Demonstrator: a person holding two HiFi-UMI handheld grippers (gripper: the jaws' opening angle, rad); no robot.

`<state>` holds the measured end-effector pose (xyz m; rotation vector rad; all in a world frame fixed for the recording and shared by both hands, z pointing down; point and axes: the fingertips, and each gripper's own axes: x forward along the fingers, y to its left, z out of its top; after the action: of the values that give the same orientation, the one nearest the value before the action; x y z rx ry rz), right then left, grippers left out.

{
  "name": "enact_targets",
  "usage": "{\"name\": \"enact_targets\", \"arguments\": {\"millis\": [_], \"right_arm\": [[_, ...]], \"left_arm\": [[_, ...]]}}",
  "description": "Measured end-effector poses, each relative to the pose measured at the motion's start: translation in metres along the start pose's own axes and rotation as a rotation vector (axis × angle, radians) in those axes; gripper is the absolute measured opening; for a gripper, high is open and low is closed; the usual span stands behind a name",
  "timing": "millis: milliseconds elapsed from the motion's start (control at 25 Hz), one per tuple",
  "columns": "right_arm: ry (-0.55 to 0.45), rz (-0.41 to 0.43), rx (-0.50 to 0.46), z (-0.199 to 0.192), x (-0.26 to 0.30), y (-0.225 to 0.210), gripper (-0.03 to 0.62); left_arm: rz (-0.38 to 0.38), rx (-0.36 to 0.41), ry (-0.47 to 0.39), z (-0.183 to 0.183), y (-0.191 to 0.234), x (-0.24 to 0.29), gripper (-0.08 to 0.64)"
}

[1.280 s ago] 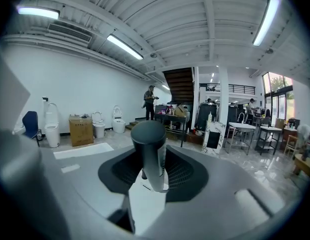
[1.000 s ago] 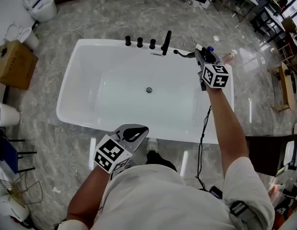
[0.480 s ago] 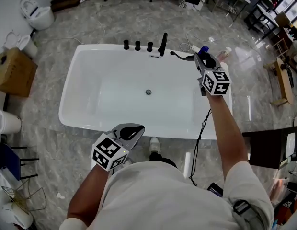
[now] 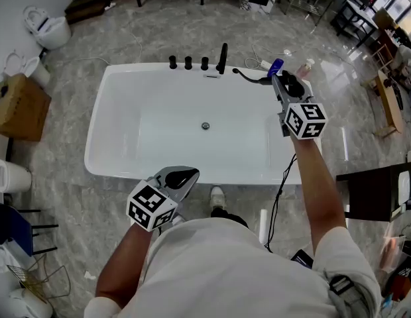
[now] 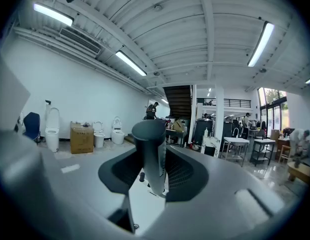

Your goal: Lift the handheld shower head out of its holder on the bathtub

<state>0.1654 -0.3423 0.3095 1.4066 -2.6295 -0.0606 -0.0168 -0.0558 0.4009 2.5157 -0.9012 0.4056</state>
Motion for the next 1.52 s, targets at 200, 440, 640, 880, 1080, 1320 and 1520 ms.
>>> {"name": "enact_targets", "arguments": {"millis": [200,440,640,880,1080,1320,1520], "right_arm": [[-0.017,-0.005,0.000,0.011,-0.026,0.008,0.143],[-0.042,-0.005,-0.001,0.026,-0.051,0.026,0.143],[-0.061,-0.011,-0.006,0.039,-0.071,0.037,0.143],[-0.089,-0.018,-0.016,0.059,-0.094,0.052,0.143],[-0.100,-0.024,-0.026,0.070,-0.113,0.062,0.143],[-0.107,-0.035,-0.037,0.078,-0.135,0.075,0.143],[-0.119,-0.046,-0.039,0.085,-0.152,0.090,0.143]], "left_arm": [[-0.002,0.006,-0.008,-0.002,-0.006,-0.007,0.006],[-0.007,0.008,-0.017,-0.009,-0.010,-0.018,0.006],[-0.018,0.016,-0.023,-0.013,-0.016,-0.024,0.006],[-0.034,0.020,-0.026,-0.019,-0.021,-0.033,0.006],[-0.043,0.035,-0.027,-0.022,-0.026,-0.038,0.006],[-0.056,0.067,-0.017,-0.026,-0.031,-0.045,0.006],[-0.069,0.077,-0.012,-0.031,-0.034,-0.053,0.007]]}}
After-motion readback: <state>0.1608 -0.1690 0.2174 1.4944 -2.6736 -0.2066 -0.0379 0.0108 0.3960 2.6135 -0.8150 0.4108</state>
